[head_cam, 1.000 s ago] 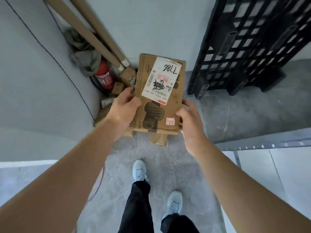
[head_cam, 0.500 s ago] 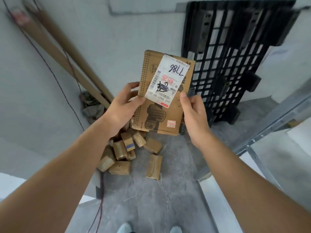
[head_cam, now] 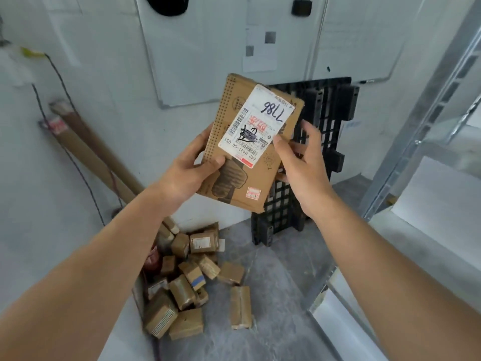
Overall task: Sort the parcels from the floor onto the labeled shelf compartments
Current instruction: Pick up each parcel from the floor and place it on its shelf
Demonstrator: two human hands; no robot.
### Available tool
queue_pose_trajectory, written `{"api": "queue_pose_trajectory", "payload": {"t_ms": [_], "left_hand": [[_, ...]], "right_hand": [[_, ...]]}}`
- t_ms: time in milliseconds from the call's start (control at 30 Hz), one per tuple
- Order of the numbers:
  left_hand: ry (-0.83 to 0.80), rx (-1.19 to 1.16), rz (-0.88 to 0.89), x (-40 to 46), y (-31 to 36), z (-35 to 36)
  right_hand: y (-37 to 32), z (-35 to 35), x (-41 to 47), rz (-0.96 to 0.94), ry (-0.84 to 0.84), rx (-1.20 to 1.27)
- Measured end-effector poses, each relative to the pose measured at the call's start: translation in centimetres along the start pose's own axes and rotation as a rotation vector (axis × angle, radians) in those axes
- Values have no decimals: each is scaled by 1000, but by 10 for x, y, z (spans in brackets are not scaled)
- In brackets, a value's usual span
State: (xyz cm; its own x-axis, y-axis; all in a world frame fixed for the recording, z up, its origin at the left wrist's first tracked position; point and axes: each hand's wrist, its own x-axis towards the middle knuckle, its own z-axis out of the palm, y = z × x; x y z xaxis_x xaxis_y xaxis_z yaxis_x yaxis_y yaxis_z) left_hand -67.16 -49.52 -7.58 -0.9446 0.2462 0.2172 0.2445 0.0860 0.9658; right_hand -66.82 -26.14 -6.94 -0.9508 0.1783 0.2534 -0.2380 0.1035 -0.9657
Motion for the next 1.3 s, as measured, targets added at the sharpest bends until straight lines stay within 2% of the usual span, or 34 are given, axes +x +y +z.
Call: {"api": "queue_pose_trajectory", "payload": {"t_ms": [100, 167, 233, 300, 367, 433, 567, 700, 800, 1000, 1133, 1233, 1300], "left_hand": [[-98, 75, 50, -5, 27, -9], [-91, 104, 95, -6, 47, -12], [-29, 128, 158, -4, 67, -11], [104, 108, 212, -3, 83, -5], [248, 4, 235, -2, 91, 4], [291, -116, 204, 0, 94, 16], [168, -161, 105, -10, 99, 56], [125, -332, 151, -12, 114, 87], [168, -405, 208, -10, 129, 97], [231, -481, 253, -6, 150, 106], [194, -461, 260, -5, 153, 110], [154, -396, 249, -4, 154, 109], [142, -358, 231, -3, 157, 108]], "right_hand": [[-41, -10, -1, -98, -32, 108], [-64, -15, -5, -145, -15, 87], [-82, -21, -8, -166, 41, 107], [-96, -31, -11, -172, 99, 200], [-110, -40, -15, -167, 149, 327], [-121, -48, -19, -149, 197, 446], [-134, -56, -26, -111, 250, 615], [-134, -60, -33, -52, 235, 727], [-122, -68, -37, 17, 218, 677], [-97, -84, -49, 100, 149, 380], [-85, -97, -50, 37, 143, 327], [-82, -112, -45, -87, 190, 283], [-84, -122, -41, -204, 163, 149]]}}
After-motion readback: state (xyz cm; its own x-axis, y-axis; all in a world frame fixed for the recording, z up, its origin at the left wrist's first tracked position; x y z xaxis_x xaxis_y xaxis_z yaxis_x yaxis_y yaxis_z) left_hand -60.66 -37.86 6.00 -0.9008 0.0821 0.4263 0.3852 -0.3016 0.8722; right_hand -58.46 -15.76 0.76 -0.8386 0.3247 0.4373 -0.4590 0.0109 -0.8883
